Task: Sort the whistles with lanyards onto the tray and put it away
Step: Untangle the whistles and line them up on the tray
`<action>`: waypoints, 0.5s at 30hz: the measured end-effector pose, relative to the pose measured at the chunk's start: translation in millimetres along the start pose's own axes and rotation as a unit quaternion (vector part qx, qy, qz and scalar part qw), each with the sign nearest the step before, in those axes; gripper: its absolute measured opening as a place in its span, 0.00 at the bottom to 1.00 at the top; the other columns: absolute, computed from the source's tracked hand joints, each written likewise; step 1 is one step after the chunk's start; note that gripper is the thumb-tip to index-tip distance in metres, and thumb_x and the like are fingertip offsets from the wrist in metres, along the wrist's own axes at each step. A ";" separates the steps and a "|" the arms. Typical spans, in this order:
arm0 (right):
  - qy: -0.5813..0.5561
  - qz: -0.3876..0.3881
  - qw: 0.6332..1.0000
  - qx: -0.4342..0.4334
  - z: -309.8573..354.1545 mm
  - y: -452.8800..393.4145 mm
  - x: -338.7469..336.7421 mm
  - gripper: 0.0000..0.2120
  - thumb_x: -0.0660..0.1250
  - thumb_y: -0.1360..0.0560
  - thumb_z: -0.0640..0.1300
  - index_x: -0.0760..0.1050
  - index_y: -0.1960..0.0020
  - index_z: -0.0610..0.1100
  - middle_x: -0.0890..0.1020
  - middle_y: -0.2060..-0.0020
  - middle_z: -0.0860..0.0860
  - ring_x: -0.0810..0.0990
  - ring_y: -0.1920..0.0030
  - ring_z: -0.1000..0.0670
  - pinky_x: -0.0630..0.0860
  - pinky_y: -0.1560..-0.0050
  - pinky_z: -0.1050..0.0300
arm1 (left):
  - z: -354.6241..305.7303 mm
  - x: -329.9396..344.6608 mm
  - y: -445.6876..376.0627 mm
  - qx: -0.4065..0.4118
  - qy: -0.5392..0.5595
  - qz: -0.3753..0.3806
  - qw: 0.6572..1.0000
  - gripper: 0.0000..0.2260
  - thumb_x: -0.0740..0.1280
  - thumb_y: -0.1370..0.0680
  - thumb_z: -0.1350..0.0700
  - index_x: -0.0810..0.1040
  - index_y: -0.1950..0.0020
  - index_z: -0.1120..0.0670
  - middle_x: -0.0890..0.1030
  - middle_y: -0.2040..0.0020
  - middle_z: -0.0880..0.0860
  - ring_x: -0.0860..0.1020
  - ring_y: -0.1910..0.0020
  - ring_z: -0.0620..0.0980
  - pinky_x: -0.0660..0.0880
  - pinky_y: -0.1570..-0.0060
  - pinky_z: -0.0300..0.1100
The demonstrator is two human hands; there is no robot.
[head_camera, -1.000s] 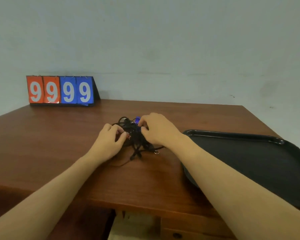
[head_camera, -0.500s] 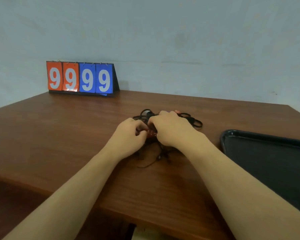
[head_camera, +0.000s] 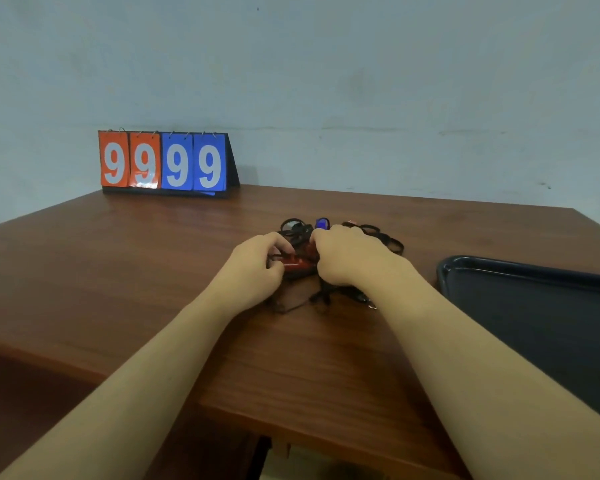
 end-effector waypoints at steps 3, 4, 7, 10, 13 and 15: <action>0.014 -0.028 0.999 0.019 1.0 -0.4 -0.9 0.22 0.65 0.20 0.46 0.67 0.27 0.46 0.74 0.37 0.42 0.74 0.38 0.40 0.77 0.43 0.43 | 1.1 -1.1 -1.4 0.000 0.007 -0.008 1.000 0.14 0.60 0.20 0.62 0.76 0.42 0.45 0.75 0.50 0.45 0.76 0.54 0.44 0.68 0.62 0.30; 0.019 -0.039 0.999 0.029 1.1 -1.0 -0.2 0.21 0.65 0.19 0.47 0.68 0.28 0.46 0.74 0.37 0.42 0.74 0.38 0.40 0.76 0.45 0.44 | 1.4 -1.1 -1.4 0.000 0.009 -0.008 1.000 0.15 0.60 0.20 0.63 0.76 0.42 0.45 0.75 0.51 0.45 0.75 0.54 0.44 0.68 0.61 0.31; 0.025 -0.069 0.995 0.072 -0.6 -2.1 4.1 0.18 0.64 0.19 0.51 0.72 0.32 0.46 0.75 0.38 0.43 0.74 0.38 0.40 0.75 0.47 0.45 | 1.9 -3.9 -2.5 0.010 0.004 -0.024 1.000 0.15 0.63 0.22 0.63 0.73 0.43 0.44 0.71 0.48 0.46 0.72 0.48 0.46 0.68 0.54 0.33; 0.019 -0.092 0.991 0.093 -1.2 -1.5 7.7 0.19 0.64 0.19 0.56 0.74 0.34 0.46 0.73 0.36 0.43 0.73 0.36 0.39 0.75 0.45 0.43 | 1.8 -11.0 -1.7 0.020 -0.005 -0.057 0.998 0.13 0.64 0.24 0.63 0.72 0.47 0.46 0.68 0.45 0.47 0.66 0.42 0.47 0.65 0.51 0.33; 0.012 -0.125 0.987 0.101 0.7 -0.7 5.3 0.22 0.63 0.20 0.59 0.74 0.33 0.45 0.72 0.35 0.43 0.73 0.36 0.39 0.77 0.42 0.42 | 0.3 -11.5 0.3 0.027 -0.013 -0.060 0.998 0.08 0.64 0.22 0.60 0.77 0.52 0.47 0.68 0.49 0.46 0.64 0.43 0.47 0.64 0.48 0.37; 0.009 -0.142 0.984 0.104 1.3 -1.5 4.1 0.22 0.65 0.20 0.59 0.74 0.33 0.45 0.73 0.35 0.43 0.74 0.36 0.39 0.77 0.42 0.41 | -0.4 -8.6 0.8 0.024 -0.012 -0.046 0.999 0.05 0.63 0.21 0.56 0.78 0.51 0.47 0.68 0.50 0.45 0.65 0.43 0.47 0.64 0.46 0.39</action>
Point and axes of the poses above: each hand's wrist, its own y-axis away from the middle knuckle, its own x-axis out of the palm, z = x × y, the point moved 8 cm from there along -y, towards the middle knuckle
